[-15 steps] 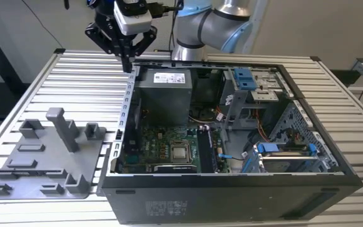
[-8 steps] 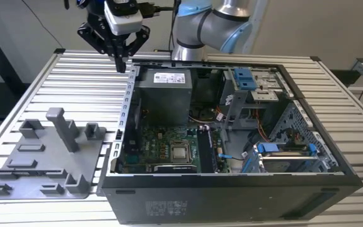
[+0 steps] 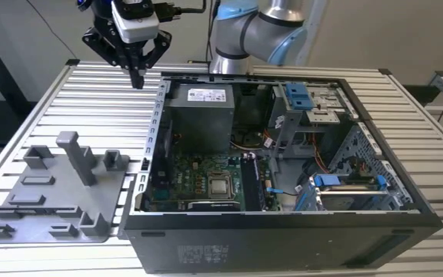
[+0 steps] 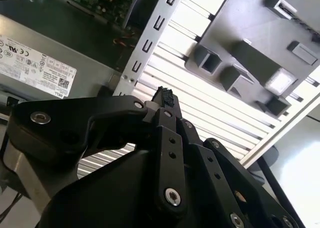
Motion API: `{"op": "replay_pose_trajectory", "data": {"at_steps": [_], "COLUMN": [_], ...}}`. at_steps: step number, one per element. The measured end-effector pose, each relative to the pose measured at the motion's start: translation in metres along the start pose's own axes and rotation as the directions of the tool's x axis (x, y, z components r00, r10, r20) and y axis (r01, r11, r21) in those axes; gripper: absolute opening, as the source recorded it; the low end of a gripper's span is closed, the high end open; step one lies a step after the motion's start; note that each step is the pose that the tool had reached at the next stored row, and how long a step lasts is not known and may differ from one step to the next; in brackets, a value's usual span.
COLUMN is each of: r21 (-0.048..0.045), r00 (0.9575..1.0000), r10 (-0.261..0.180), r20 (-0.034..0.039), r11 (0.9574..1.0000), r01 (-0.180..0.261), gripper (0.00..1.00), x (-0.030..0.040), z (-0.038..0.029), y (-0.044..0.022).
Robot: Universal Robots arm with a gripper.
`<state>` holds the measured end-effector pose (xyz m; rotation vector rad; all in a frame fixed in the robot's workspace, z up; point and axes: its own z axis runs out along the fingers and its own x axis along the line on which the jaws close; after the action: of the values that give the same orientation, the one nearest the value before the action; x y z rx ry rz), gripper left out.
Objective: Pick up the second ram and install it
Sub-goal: 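Reach for the second ram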
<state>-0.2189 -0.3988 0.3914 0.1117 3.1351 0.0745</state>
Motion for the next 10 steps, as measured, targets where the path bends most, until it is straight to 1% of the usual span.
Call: {"op": "replay_pose_trajectory", "data": {"at_steps": [7, 10], "r21": [0.0001, 0.0001], "r00": [1.0, 1.0], "r10": [0.0, 0.0], "r20": [-0.0006, -0.002], "r11": [1.0, 1.0], "r01": [0.0, 0.0], "gripper": [0.11, 0.11], "x": [0.0134, 0.0189], "z": [0.0, 0.0], "y": [-0.001, -0.0013]}}
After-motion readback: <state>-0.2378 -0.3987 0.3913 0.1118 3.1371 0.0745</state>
